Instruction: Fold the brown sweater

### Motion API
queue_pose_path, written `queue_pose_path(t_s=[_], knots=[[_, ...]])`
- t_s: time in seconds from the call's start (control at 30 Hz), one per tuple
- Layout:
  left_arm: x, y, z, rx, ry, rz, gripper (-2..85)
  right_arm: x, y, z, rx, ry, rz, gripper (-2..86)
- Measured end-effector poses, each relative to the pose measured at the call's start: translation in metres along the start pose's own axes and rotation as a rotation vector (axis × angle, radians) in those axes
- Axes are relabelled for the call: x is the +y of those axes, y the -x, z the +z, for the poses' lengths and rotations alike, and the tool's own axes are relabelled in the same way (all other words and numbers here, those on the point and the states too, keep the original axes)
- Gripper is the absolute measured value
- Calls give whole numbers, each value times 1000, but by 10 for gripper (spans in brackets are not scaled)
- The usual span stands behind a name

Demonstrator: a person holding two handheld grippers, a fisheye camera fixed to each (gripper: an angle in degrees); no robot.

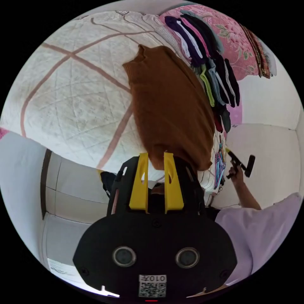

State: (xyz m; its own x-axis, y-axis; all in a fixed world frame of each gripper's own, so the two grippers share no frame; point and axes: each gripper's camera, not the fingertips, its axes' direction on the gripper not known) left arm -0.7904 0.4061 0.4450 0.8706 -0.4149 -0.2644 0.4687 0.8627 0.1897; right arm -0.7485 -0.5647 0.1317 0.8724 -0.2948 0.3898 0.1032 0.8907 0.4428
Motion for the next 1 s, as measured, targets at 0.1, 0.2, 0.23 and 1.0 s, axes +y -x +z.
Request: queue_pose_path(t_s=[0.1, 0.2, 0.23, 1.0], knots=[[2, -11, 16, 22, 5, -33, 82, 72, -71, 5, -75, 33, 261, 104], [4, -21, 24, -8, 7, -55, 86, 121, -114, 16, -163, 20, 457, 109], [5, -24, 26, 2, 4, -66, 87, 133, -125, 22, -195, 20, 509, 109], [29, -44, 40, 73, 241, 103, 43, 190, -171, 13, -334, 121, 534, 33]])
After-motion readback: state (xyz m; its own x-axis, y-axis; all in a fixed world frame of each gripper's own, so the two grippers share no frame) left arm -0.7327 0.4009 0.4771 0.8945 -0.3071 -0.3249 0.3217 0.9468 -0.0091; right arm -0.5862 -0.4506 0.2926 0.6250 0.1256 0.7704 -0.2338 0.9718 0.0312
